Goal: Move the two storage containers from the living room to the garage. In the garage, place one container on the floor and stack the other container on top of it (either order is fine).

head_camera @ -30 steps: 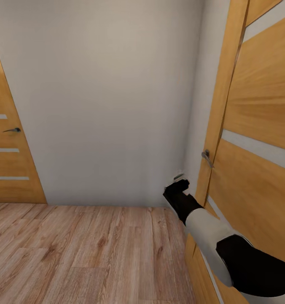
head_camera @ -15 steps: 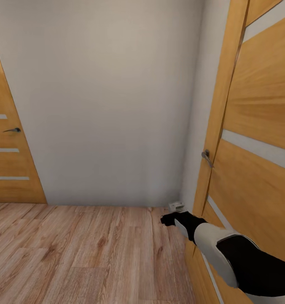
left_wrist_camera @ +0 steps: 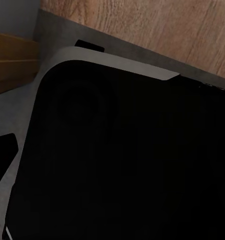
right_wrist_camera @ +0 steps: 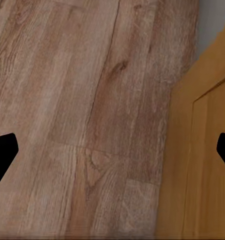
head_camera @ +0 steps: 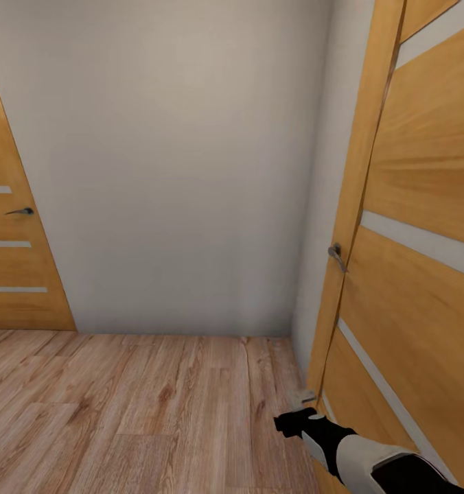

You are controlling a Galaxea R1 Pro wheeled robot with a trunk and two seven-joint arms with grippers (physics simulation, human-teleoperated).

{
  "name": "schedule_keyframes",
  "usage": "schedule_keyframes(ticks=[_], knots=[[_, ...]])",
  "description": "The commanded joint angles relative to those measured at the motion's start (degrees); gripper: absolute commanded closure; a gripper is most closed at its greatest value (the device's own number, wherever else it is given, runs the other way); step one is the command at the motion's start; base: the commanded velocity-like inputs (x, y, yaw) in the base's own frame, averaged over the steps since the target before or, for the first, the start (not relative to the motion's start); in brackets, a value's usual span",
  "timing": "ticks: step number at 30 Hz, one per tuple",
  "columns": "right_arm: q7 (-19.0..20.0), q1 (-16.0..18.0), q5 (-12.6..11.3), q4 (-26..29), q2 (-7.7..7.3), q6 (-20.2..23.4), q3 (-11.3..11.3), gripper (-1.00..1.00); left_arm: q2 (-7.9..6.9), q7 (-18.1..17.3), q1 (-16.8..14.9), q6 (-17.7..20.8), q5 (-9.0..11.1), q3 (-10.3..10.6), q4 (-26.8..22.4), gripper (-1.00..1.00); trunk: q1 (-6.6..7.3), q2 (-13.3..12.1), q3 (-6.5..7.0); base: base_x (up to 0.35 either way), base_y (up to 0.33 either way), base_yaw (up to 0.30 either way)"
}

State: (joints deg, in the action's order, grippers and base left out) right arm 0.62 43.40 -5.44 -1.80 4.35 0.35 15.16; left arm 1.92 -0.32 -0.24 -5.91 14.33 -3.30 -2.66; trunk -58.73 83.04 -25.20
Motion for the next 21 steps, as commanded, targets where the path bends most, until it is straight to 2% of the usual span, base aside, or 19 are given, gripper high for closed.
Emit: schedule_keyframes(ticks=[1, 6, 15, 21], knots=[[0.03, -0.81, -0.56, -0.13, -0.20, -0.03, 0.48, -1.00, 0.02, -0.03, -0.02, -0.16, 0.08, -0.34, 0.02, -1.00, 0.00, 0.03, -0.06, 0.000, 0.000, 0.000], [-0.07, -5.38, -0.54, -0.14, -0.97, -0.37, 0.48, -1.00, 0.02, -0.03, -0.02, -0.16, 0.08, -0.35, 0.02, -1.00, 0.00, 0.03, -0.06, 0.000, 0.000, 0.000], [-0.24, -9.50, -0.61, -0.14, -1.71, -0.46, 0.48, -1.00, 0.02, -0.03, -0.02, -0.13, 0.12, -0.39, 0.02, -1.00, 0.00, 0.03, -0.06, 0.000, 0.000, 0.000], [-0.19, -17.58, -0.56, -0.14, -2.52, -0.84, 0.48, -1.00, -0.05, -0.03, -0.02, -0.07, 0.19, -0.46, 0.02, -1.00, 0.00, 0.03, -0.06, 0.000, 0.000, 0.000]])
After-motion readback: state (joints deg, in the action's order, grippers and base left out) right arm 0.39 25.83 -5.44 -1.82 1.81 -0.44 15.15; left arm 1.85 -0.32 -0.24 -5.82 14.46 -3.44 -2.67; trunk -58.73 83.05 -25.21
